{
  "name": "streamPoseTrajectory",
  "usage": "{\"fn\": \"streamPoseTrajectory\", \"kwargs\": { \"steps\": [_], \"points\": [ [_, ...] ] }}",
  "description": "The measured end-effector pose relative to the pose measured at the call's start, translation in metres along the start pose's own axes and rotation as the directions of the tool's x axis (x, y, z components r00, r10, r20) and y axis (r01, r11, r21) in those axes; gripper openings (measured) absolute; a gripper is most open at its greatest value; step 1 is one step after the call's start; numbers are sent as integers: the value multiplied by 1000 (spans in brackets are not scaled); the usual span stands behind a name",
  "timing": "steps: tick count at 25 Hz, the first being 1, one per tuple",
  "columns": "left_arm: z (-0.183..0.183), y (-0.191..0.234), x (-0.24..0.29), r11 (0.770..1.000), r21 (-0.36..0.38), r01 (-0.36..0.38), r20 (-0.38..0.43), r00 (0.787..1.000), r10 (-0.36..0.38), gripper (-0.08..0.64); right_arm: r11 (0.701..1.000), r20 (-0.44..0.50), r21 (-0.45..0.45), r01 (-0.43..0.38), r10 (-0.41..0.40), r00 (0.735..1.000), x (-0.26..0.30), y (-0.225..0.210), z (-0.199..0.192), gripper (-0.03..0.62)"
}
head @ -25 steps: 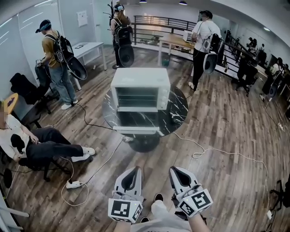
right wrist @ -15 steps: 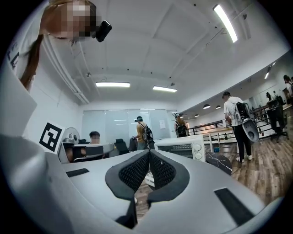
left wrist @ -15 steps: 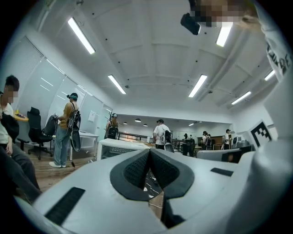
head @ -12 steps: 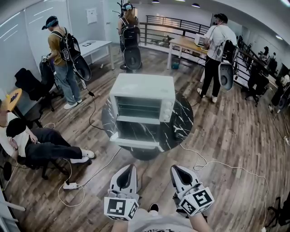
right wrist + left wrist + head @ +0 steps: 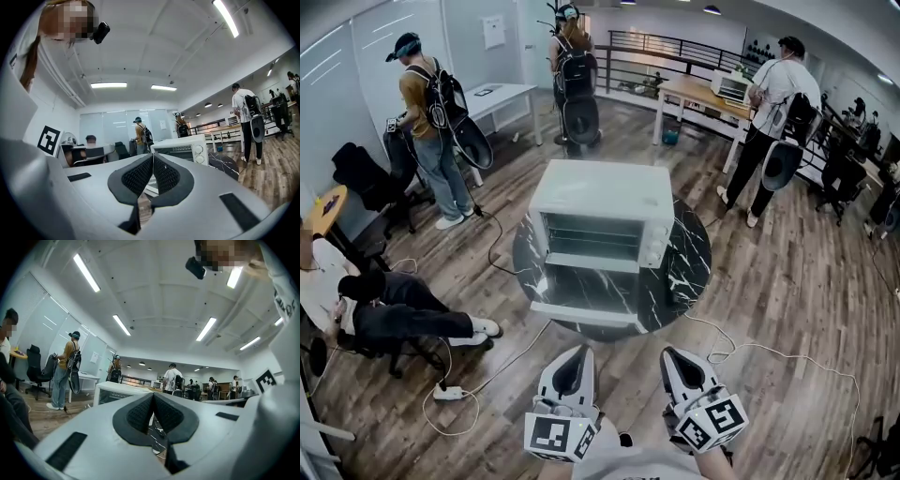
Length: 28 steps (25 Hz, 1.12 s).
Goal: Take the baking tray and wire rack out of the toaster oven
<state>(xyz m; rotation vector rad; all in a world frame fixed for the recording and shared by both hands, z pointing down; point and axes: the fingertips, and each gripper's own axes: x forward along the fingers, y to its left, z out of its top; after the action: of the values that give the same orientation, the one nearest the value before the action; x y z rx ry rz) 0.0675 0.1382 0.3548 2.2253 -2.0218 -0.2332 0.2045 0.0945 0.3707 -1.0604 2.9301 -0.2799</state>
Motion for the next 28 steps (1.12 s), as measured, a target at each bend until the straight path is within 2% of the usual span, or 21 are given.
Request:
{"fn": "streamPoseTrajectory", "kwargs": {
  "steps": [8,15,21,28],
  "points": [
    [1,56,52,998,-57,30,-29,999,-31,2,999,-22,44,-8,9,1000,77,7,-8,3],
    [8,106,89,998,-33,58,-67,996,-60,2,999,5,49,20,-20,1000,133,7,2,2],
    [-2,133,96,996,-74,47,-111,992,-55,2,994,1,91,61,-61,998,154,8,-6,3],
    [-16,147,105,993,-110,50,-136,989,-65,2,994,-26,79,77,-75,997,175,2,-12,3]
  ]
}}
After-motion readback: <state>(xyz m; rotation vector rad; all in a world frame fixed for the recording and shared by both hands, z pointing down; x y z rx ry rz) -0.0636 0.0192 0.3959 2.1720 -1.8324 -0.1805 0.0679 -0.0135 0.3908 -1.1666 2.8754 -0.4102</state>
